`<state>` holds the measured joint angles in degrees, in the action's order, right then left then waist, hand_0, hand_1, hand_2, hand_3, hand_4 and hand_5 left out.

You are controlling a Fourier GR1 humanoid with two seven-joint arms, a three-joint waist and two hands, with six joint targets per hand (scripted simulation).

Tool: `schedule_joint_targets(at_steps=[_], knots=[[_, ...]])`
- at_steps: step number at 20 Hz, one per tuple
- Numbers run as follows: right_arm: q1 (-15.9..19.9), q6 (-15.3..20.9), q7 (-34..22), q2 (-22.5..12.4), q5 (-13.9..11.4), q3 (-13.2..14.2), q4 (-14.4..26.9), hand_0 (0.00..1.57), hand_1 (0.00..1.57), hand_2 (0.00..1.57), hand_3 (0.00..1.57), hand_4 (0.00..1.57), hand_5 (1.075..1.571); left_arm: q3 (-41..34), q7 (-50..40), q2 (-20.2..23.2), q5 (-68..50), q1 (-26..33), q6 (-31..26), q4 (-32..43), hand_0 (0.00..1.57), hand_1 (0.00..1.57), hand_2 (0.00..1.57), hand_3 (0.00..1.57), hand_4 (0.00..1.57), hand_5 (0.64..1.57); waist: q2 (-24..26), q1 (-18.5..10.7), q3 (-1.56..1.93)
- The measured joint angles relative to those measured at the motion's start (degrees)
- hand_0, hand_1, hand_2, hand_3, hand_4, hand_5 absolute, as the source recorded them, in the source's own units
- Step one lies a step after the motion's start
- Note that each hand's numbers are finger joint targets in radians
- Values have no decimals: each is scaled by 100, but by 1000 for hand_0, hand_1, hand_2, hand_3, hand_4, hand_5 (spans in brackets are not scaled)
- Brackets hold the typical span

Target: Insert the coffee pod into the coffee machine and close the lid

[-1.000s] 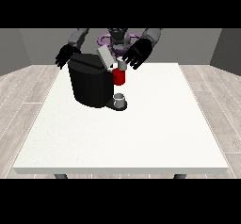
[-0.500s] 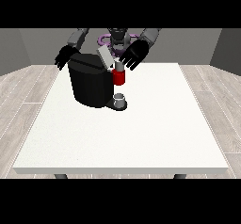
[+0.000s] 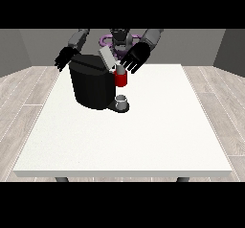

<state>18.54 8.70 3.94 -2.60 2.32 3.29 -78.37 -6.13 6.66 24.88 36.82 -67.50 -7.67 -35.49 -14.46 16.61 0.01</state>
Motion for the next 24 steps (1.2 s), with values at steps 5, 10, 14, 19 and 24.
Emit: schedule_joint_targets(at_steps=[5, 10, 14, 19, 24], knots=[[30, 20, -10, -26, 16, 54, 50, 0, 0, 0, 0, 446, 1571, 0, 4, -48, 26, 37, -21, 23, 1236, 1236, 1279, 1197, 487, 1571, -9, -67, 3], [13, 17, 114, -6, -9, 27, 40, 0, 0, 0, 0, 364, 1571, -59, 25, 45, 44, -23, -35, 29, 1220, 1220, 1252, 1152, 467, 1571, -112, -20, 9], [-28, 32, 117, -25, -18, 51, 82, 0, 0, 0, 0, 335, 1571, -52, 73, 26, 55, 20, -102, 28, 1161, 1161, 1195, 1058, 457, 1571, -92, -45, 9], [22, 83, 64, 7, -39, 21, 70, 0, 0, 0, 0, 431, 1571, -23, 19, -10, 144, 45, -39, 8, 1105, 1105, 1151, 980, 413, 1571, -55, -43, 11], [63, 71, 72, -7, 6, 66, 77, 0, 0, 0, 0, 415, 1571, 16, 69, 15, 211, 38, -111, 11, 1058, 1058, 1125, 961, 367, 1571, -55, -81, 6]])
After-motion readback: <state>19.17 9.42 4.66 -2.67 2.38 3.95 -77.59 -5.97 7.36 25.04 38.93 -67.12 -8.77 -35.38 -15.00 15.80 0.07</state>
